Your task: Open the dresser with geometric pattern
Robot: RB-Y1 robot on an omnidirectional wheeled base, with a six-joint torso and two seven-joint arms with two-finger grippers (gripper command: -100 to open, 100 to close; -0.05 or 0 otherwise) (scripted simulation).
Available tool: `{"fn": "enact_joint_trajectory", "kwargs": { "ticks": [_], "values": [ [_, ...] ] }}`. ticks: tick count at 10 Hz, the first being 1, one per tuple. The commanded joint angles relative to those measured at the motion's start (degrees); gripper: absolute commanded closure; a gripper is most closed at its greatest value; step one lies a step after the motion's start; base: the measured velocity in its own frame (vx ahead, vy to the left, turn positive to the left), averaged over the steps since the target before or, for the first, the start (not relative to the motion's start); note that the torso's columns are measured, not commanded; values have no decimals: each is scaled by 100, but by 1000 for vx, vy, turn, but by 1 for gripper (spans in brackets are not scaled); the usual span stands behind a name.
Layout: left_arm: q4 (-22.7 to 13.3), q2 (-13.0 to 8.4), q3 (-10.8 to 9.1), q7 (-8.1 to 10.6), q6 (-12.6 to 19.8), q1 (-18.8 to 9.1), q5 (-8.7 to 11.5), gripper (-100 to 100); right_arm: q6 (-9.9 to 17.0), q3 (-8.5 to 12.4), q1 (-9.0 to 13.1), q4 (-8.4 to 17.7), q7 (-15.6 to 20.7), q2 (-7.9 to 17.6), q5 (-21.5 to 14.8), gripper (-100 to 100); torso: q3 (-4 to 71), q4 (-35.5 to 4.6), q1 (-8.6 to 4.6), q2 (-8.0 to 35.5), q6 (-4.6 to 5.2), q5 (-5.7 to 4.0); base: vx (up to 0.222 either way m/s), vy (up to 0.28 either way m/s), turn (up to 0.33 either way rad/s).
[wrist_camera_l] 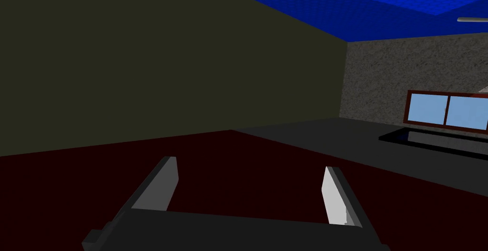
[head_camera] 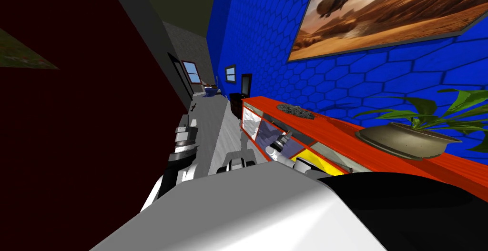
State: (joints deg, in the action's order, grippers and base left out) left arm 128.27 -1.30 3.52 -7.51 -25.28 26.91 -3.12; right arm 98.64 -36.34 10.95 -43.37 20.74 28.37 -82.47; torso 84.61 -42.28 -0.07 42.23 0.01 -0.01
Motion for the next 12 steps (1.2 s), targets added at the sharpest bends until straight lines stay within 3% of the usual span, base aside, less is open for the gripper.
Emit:
{"fn": "enact_joint_trajectory", "kwargs": {
  "ticks": [1,2,4,5,6,7,9,10,11,12],
  "values": [
    [0,-1,-1,0,0,2,0,0,-30,117,-197,-167,52,-208,-357,100,4,-4,-2,-1,18,10,69,-54,-103],
    [0,-1,-1,0,0,1,0,0,-62,234,-396,-345,117,-436,-576,100,-6,-6,0,13,18,10,85,-74,-161],
    [0,0,-1,0,0,1,0,0,-62,234,-396,-345,117,-436,-778,100,-11,16,-28,6,13,-31,45,-33,-64],
    [0,0,0,0,0,0,0,0,-94,351,-595,-522,182,-663,-1025,100,-13,10,-22,11,4,-27,36,-43,-131],
    [0,0,0,0,0,1,0,0,-94,351,-595,-522,182,-663,-1191,100,-11,25,-39,-1,19,-44,51,-35,-106],
    [0,0,0,0,0,1,0,0,-126,469,-795,-700,247,-891,-1375,100,-5,24,-50,-5,22,-44,79,-52,-192],
    [0,-1,-1,0,0,1,0,0,-126,469,-795,-700,247,-891,-1621,100,1,7,-15,-4,0,-13,44,-36,-45],
    [0,-1,0,0,0,0,0,0,-158,586,-994,-878,312,-1118,-1849,100,-9,-2,12,14,-3,1,58,-47,-157],
    [0,-1,-1,0,0,1,0,0,-158,586,-994,-878,312,-1118,-2023,100,-7,-2,13,9,2,3,56,-42,-106],
    [0,0,0,0,0,0,0,0,-190,703,-1193,-1055,377,-1345,-2202,100,-4,-1,12,7,-3,3,70,-50,-180]
  ]
}}
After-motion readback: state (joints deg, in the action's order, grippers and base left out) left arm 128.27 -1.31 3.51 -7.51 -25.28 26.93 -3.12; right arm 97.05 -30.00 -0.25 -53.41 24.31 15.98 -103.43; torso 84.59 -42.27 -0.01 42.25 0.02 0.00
